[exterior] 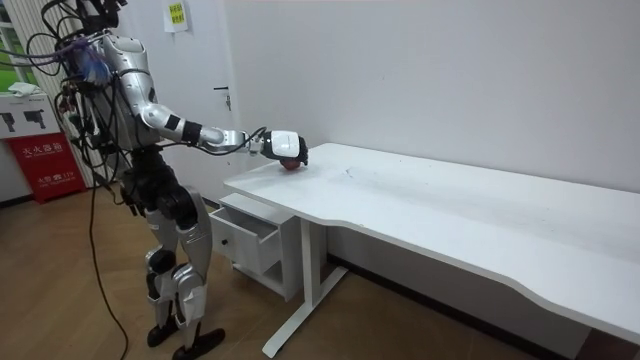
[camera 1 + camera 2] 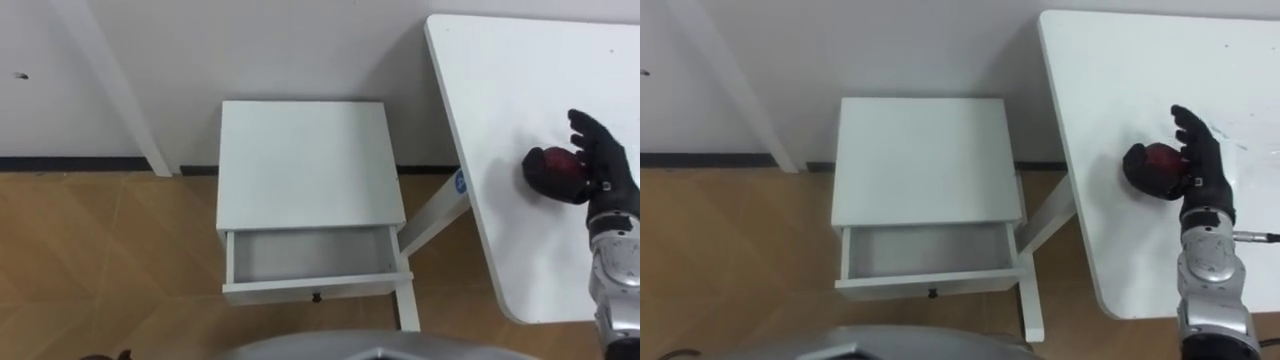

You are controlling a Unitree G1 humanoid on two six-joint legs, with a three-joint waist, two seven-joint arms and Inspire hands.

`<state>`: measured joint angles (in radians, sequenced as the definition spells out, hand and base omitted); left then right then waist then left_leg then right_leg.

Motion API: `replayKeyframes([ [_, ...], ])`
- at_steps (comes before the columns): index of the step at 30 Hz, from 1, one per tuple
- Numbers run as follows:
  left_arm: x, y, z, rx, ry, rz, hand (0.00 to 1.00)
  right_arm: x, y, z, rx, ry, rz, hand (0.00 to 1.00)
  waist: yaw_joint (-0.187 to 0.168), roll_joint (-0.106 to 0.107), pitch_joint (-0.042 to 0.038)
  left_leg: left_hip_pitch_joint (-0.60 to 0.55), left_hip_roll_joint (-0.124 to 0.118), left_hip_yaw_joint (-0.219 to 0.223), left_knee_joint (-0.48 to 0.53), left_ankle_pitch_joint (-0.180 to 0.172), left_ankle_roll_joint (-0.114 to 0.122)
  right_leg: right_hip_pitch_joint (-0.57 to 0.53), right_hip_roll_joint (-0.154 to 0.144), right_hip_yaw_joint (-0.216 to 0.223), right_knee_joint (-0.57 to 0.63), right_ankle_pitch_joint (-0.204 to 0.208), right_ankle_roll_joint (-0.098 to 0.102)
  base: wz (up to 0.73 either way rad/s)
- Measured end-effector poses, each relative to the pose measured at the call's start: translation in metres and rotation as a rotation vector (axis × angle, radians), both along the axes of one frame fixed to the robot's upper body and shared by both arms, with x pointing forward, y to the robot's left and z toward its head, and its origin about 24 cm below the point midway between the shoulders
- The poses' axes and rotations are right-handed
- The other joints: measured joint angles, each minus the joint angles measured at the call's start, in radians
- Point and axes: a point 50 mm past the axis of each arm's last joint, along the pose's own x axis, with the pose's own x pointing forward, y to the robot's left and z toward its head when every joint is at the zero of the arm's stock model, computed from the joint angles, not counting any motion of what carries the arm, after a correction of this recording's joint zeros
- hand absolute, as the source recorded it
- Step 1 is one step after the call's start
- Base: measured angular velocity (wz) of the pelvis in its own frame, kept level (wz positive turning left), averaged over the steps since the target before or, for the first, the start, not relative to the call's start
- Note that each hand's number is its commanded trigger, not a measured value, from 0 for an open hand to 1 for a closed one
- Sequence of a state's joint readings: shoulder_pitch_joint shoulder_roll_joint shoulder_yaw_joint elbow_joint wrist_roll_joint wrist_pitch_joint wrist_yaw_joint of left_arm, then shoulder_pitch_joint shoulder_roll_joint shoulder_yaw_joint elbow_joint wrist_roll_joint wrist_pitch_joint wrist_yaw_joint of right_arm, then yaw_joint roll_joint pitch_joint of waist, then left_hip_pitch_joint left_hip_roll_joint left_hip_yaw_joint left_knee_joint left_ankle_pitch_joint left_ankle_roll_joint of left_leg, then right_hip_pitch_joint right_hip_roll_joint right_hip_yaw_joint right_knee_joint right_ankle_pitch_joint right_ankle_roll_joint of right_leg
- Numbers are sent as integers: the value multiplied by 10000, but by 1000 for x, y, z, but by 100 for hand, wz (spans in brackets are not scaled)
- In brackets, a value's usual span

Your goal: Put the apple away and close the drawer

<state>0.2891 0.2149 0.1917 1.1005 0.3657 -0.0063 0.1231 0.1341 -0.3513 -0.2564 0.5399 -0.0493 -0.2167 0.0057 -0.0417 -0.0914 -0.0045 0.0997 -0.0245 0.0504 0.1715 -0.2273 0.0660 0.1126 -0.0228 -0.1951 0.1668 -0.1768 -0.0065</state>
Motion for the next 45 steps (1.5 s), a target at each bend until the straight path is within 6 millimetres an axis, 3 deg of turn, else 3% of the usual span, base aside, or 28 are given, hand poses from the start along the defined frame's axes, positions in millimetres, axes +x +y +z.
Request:
replayKeyframes([
  [17, 0, -2, -1, -41, -8, 13, 0, -4, 1, -9, 434, 594, 397, 100, 263, -31, -9, 155, -28, -27, -9, -1, 0, 236, -11, -5, -138, 7, 11, 1],
  [29, 5, -4, -2, -213, 5, -156, 0, 7, 12, -4, -173, 690, 1144, 100, 464, -25, -8, 152, -29, -42, 49, -1, 0, 253, -3, 22, -136, 13, 12, 0],
  [34, 11, -10, -5, -474, 109, -708, 0, 25, 50, 4, 25, 350, 2737, 100, 544, 128, -15, 1, -3, -16, 176, -25, -15, 152, 10, -3, -111, 52, -13, 0],
  [38, 21, -17, -7, -679, 32, -1230, 0, 30, 101, -6, 379, 1226, 5379, 100, 826, 330, 48, -205, 12, -4, 314, -44, -15, 51, 20, -24, -117, 83, -26, 4],
  [39, 25, -19, -7, -720, -57, -1276, 0, 29, 115, -9, 521, 1550, 6034, 100, 1059, 399, 91, -226, 12, 29, 300, -44, -13, 9, 16, -7, -113, 86, -24, 0],
  [42, 32, -20, -7, -746, -157, -1466, 0, 28, 140, -9, 826, 1810, 7321, 100, 1338, 552, 171, -280, -8, -4, 293, -37, -7, -25, -2, -50, -135, 86, -20, 4],
  [45, 30, -21, -8, -752, -12, -1620, 0, 38, 160, 1, 857, 1475, 8431, 100, 1467, 482, 175, -377, -17, -105, 287, -18, -19, -84, 8, -84, -161, 83, -18, 10],
])
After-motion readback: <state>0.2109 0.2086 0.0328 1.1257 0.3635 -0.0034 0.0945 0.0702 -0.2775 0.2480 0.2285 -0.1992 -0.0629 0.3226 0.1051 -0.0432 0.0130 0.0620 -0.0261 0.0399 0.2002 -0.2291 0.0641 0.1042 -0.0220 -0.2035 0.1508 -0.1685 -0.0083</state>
